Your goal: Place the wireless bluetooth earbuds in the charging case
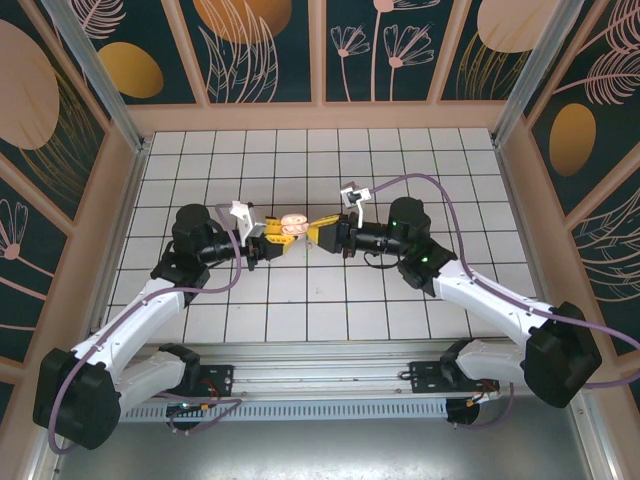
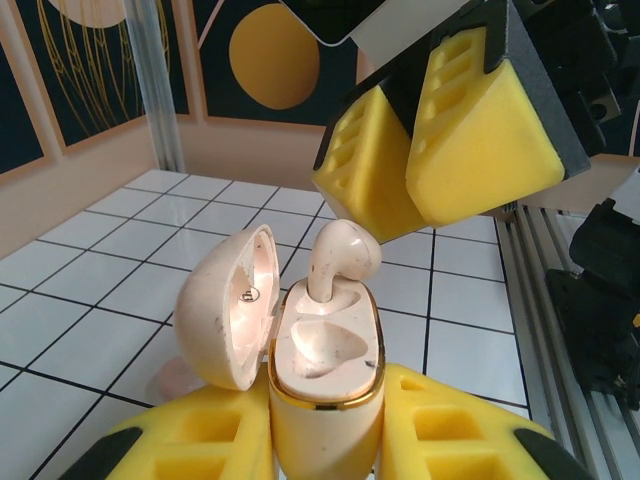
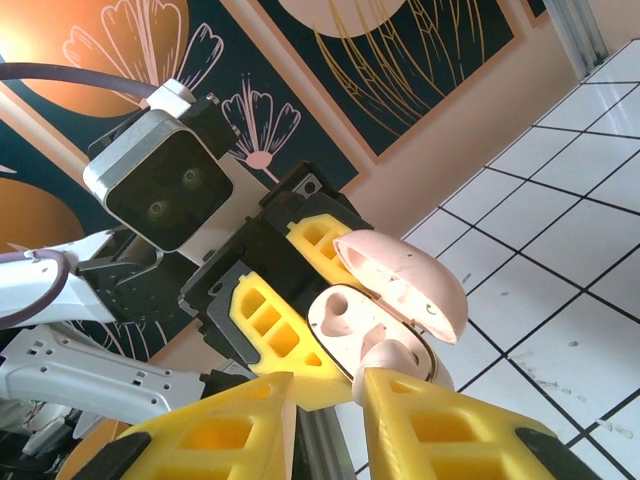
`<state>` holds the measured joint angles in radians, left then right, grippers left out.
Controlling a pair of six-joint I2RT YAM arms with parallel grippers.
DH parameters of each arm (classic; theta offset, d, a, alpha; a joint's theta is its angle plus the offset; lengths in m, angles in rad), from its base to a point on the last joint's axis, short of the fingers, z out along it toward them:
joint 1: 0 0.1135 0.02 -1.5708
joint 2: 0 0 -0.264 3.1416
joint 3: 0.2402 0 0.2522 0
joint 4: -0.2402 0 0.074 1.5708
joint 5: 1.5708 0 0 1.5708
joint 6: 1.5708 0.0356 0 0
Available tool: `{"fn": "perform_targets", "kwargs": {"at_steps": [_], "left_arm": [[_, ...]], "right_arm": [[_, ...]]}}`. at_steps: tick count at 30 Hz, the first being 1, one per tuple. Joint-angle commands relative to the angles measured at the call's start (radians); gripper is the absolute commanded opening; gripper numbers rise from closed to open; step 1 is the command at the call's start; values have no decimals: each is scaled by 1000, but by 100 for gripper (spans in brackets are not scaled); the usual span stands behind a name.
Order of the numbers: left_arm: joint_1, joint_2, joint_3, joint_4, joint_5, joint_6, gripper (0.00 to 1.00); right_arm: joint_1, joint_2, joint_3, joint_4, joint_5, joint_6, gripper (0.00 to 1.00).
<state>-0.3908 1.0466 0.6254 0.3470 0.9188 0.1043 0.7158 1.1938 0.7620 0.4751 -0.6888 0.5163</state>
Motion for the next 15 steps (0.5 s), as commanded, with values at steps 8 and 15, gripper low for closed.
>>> {"fn": "perform_targets", "kwargs": {"at_steps": [8,15], "left_arm": [[-5,-17,16,24,23,17,24],[-6,-19,16,21,24,17,24]], "right_arm": [[30,13,31,51,-17,10,24],[33,17,42,55,-11,6,24]]}}
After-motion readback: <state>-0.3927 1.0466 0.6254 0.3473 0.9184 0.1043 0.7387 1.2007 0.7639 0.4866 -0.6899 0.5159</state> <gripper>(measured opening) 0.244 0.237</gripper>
